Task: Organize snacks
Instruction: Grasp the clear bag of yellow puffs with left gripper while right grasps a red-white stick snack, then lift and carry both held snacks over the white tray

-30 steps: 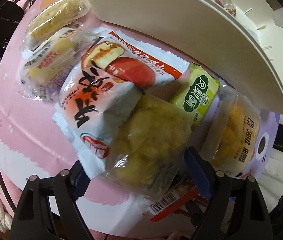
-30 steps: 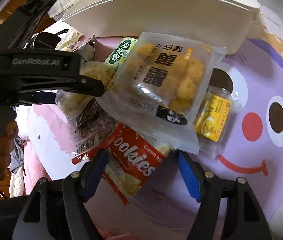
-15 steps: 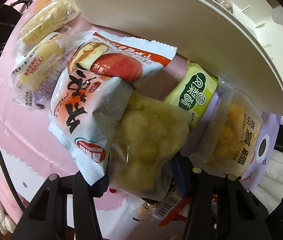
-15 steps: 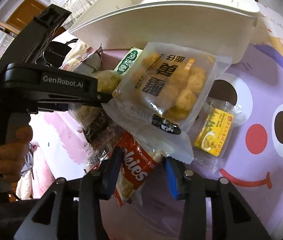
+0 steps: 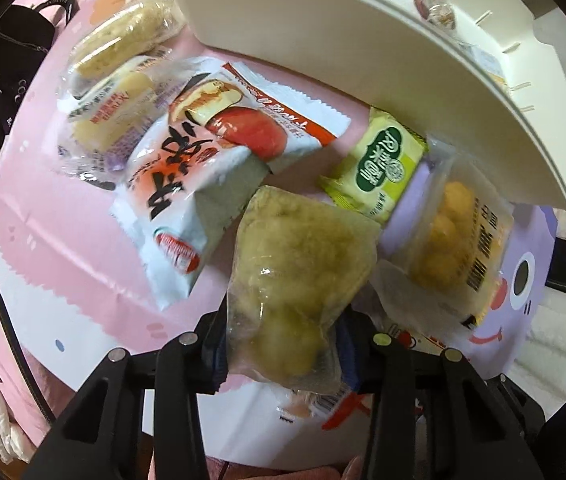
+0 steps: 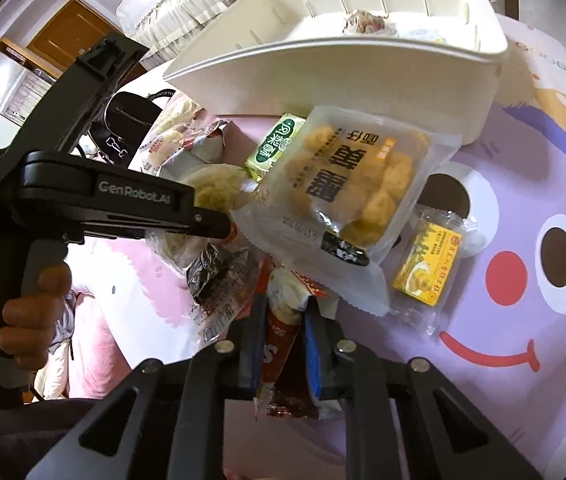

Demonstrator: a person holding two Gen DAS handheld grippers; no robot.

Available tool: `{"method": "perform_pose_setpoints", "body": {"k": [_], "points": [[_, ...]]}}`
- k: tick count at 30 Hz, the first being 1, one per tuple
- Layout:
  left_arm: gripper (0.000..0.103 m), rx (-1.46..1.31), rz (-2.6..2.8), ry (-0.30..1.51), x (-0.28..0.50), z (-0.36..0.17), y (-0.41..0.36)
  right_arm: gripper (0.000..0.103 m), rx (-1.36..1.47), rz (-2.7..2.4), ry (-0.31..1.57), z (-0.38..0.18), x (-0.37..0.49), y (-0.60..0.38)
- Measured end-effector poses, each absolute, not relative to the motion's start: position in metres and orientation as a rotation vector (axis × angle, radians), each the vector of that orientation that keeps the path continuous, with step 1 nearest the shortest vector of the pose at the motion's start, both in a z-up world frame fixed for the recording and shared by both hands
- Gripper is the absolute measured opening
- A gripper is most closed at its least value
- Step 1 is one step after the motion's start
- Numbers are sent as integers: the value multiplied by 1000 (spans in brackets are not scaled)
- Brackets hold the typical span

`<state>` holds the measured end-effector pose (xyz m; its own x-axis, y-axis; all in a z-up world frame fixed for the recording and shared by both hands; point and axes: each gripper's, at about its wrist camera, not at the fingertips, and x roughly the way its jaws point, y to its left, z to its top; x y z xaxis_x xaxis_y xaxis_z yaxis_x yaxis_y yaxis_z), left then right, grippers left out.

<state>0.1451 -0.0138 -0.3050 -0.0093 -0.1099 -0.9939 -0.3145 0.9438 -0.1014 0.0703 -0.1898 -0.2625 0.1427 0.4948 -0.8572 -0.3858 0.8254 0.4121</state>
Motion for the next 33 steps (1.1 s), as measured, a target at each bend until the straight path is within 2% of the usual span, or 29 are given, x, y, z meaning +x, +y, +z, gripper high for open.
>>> {"method": "perform_pose_setpoints", "body": {"k": [5, 14, 33], "points": [[41, -344, 146, 1581, 128, -286, -17, 12, 72, 621, 1246, -246, 59, -197], [41, -333, 95, 1545, 108, -238, -13, 12, 35, 595, 1184, -213, 54, -203], [42, -255, 26, 1383, 144, -133, 5, 12, 1, 583, 906, -125, 89, -213]]}}
